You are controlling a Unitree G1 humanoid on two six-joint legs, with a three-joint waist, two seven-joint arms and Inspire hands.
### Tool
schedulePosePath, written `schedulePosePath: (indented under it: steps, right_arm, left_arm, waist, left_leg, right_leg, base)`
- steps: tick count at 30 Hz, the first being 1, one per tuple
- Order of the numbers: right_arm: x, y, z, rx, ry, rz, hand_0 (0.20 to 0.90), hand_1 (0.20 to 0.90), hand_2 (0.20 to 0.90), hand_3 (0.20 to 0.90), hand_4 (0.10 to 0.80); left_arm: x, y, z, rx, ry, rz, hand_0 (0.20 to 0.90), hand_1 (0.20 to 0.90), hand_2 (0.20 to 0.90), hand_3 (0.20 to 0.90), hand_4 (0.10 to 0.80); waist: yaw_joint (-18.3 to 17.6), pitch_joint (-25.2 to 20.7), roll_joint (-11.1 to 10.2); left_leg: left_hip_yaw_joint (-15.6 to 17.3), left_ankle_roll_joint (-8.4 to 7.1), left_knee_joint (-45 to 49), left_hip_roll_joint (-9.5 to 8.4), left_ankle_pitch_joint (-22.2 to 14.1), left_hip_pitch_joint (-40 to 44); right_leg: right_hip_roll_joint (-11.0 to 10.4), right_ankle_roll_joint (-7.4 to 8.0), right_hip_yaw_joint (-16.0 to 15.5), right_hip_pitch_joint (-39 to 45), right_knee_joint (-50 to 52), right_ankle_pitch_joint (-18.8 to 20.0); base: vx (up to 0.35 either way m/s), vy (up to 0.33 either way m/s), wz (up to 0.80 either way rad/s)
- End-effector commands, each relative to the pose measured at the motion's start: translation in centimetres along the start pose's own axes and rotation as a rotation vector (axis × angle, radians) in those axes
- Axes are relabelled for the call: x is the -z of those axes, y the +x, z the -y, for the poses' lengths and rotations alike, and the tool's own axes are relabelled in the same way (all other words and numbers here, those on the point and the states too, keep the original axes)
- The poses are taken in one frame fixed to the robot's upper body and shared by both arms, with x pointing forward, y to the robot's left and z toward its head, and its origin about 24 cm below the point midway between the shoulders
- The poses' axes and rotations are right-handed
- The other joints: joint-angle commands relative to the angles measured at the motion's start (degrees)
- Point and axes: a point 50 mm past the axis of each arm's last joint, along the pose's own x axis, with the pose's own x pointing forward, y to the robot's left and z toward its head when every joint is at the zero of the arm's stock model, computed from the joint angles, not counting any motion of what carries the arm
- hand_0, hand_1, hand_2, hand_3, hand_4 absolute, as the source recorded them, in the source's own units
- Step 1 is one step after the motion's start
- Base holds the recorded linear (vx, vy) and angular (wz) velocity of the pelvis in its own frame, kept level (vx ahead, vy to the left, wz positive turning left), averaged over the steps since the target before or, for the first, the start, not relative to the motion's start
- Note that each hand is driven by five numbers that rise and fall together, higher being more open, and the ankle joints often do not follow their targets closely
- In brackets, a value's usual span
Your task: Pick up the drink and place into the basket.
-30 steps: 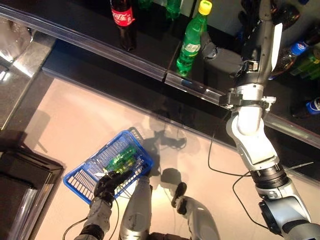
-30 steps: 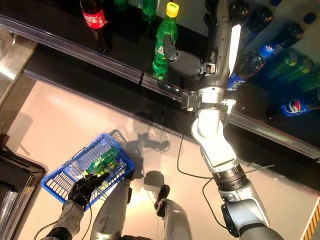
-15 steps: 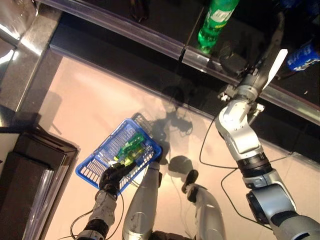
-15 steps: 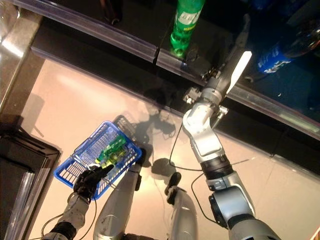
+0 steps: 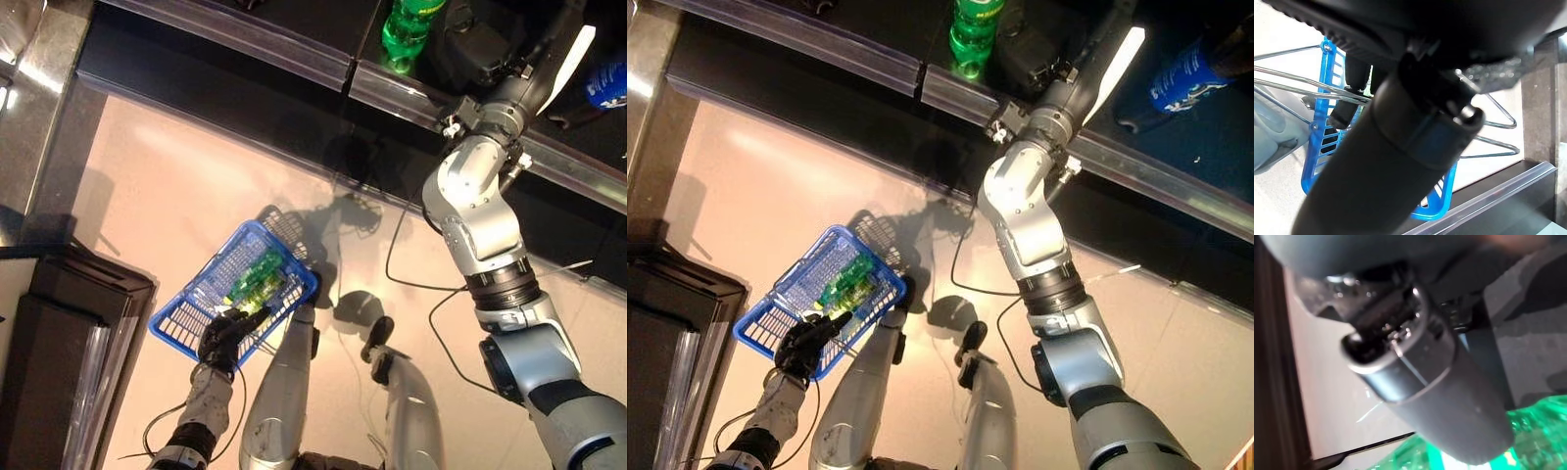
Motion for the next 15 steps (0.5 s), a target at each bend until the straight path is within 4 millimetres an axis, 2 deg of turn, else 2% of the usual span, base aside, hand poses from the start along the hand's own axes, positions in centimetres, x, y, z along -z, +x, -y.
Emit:
schedulePosePath:
  steps: [1, 2, 3, 4, 5, 8, 9, 10, 11, 15]
  right_arm:
    - [-7.0, 1.9, -1.2, -0.108, 0.131, 0.224, 0.900, 0.900, 0.900, 0.900, 0.800]
    - [-7.0, 1.9, -1.4, -0.130, 0.130, 0.213, 0.900, 0.900, 0.900, 0.900, 0.800]
    - [-6.6, 1.7, -1.5, -0.152, 0.129, 0.186, 0.900, 0.900, 0.900, 0.900, 0.800]
    - [-6.6, 1.7, -1.6, -0.167, 0.128, 0.177, 0.900, 0.900, 0.900, 0.900, 0.800]
    - [-6.8, 1.7, -1.6, -0.167, 0.132, 0.184, 0.900, 0.900, 0.900, 0.900, 0.800]
    - [-6.4, 1.2, -1.8, -0.213, 0.119, 0.162, 0.900, 0.900, 0.900, 0.900, 0.800]
    - [-6.0, 1.1, -1.8, -0.216, 0.115, 0.152, 0.900, 0.900, 0.900, 0.900, 0.800]
    - [-6.1, 1.0, -1.8, -0.221, 0.116, 0.151, 0.900, 0.900, 0.900, 0.900, 0.800]
    - [-5.6, 0.9, -1.8, -0.222, 0.110, 0.137, 0.900, 0.900, 0.900, 0.900, 0.800]
    - [-5.4, 0.7, -1.9, -0.222, 0.108, 0.127, 0.900, 0.900, 0.900, 0.900, 0.800]
  left_arm:
    - [1.0, -1.4, -0.8, 0.027, 0.032, 0.017, 0.300, 0.300, 0.300, 0.200, 0.100]
    - [0.9, -1.4, -0.9, 0.022, 0.030, 0.017, 0.300, 0.300, 0.300, 0.200, 0.100]
    - [1.1, -1.5, -1.3, 0.015, 0.028, 0.010, 0.300, 0.300, 0.300, 0.200, 0.100]
    - [1.2, -1.6, -1.3, 0.014, 0.025, 0.010, 0.300, 0.300, 0.300, 0.200, 0.100]
    - [1.0, -1.4, -1.2, 0.019, 0.024, 0.017, 0.300, 0.300, 0.300, 0.200, 0.100]
    - [1.0, -1.5, -1.2, 0.021, 0.011, 0.020, 0.300, 0.300, 0.300, 0.200, 0.100]
    - [1.2, -1.6, -1.4, 0.015, 0.011, 0.013, 0.300, 0.300, 0.300, 0.200, 0.100]
    - [1.0, -1.5, -1.2, 0.019, 0.006, 0.021, 0.300, 0.300, 0.300, 0.200, 0.100]
    - [1.3, -1.6, -1.5, 0.011, 0.002, 0.014, 0.300, 0.300, 0.300, 0.200, 0.100]
    - [1.1, -1.5, -1.4, 0.014, -0.002, 0.019, 0.300, 0.300, 0.300, 0.200, 0.100]
  waist:
    - [-0.04, -1.18, 2.82]
    - [-0.05, -1.18, 2.85]
    - [-0.13, -1.18, 2.81]
    - [-0.20, -1.18, 2.85]
    - [-0.18, -1.18, 2.92]
    - [-0.41, -1.18, 3.13]
    - [-0.46, -1.18, 3.04]
    - [-0.51, -1.18, 3.14]
    - [-0.56, -1.18, 3.05]
    - [-0.44, -1.18, 2.90]
  left_leg:
    - [-2.31, -0.26, 3.34, -1.29, -1.79, -2.17]
    - [-2.24, -0.14, 3.27, -1.40, -1.78, -2.39]
    - [-2.17, -0.29, 3.47, -1.55, -3.34, -1.23]
    - [-2.07, -0.24, 3.54, -1.62, -3.33, -1.48]
    - [-1.92, 0.04, 3.30, -1.53, -1.84, -2.68]
    - [-1.63, 0.40, 3.27, -1.70, -1.87, -3.26]
    - [-1.75, 0.15, 3.50, -1.81, -3.37, -2.09]
    - [-1.56, 0.53, 3.29, -1.72, -1.95, -3.31]
    - [-1.64, 0.30, 3.82, -1.84, -3.69, -2.15]
    - [-1.85, 0.39, 4.36, -2.02, -3.85, -2.79]
  right_leg:
    - [-1.31, -0.80, -1.24, -1.74, -1.89, 8.02]
    - [-1.26, -0.80, -1.15, -2.23, -1.59, 8.03]
    - [-1.27, -0.24, -0.52, -1.55, -0.89, 6.74]
    - [-1.29, -0.27, -0.41, -1.85, -0.74, 6.73]
    - [-1.30, -0.77, -0.99, -2.86, -1.13, 7.98]
    - [-1.28, -0.68, -0.83, -3.89, -0.54, 8.07]
    - [-1.27, -0.14, -0.22, -2.98, -0.05, 6.82]
    - [-1.25, -0.60, -0.75, -4.15, -0.24, 8.07]
    - [-1.30, -0.02, -0.12, -3.21, 0.48, 6.64]
    - [-1.34, 0.17, -0.41, -3.47, 0.58, 6.74]
  base:
    - [0.040, 0.066, 0.02]
    - [0.128, 0.058, 0.03]
    - [0.137, 0.077, 0.04]
    - [0.039, 0.060, 0.05]
    - [-0.046, 0.074, 0.05]
    - [0.029, 0.064, 0.05]
    - [0.029, 0.043, 0.05]
    - [0.109, 0.022, 0.05]
    - [0.035, 0.032, 0.04]
    - [0.026, 0.000, 0.01]
